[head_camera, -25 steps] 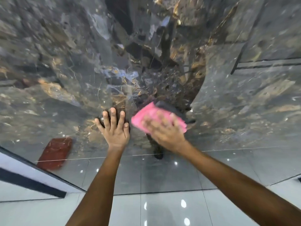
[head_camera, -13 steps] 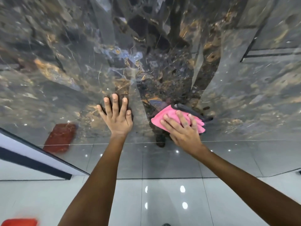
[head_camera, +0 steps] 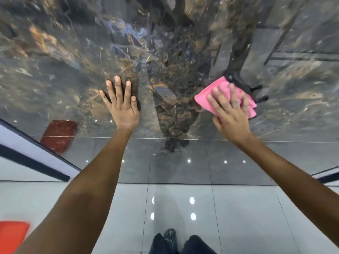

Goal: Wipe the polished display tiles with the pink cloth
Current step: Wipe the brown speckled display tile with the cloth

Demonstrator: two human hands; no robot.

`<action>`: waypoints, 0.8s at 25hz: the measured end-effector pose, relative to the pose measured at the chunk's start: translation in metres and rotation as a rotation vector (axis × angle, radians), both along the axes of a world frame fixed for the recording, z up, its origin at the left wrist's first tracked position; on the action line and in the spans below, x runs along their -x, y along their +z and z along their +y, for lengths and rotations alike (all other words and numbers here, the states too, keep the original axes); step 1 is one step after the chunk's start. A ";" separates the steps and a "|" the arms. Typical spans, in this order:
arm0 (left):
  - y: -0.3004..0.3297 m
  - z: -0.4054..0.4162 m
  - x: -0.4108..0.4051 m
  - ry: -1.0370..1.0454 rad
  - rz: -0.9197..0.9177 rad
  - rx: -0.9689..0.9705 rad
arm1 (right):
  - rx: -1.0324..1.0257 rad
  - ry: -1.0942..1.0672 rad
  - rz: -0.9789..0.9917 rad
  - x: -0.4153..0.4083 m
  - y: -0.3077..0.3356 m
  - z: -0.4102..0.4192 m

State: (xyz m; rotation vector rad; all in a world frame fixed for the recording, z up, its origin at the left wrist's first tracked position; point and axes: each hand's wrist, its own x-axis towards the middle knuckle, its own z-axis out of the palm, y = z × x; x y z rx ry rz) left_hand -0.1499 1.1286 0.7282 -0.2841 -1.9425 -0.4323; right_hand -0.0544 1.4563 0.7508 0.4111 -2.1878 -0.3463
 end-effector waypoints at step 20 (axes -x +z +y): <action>0.278 0.138 -0.021 -0.058 0.108 -0.217 | -0.325 0.113 0.309 0.027 0.232 0.075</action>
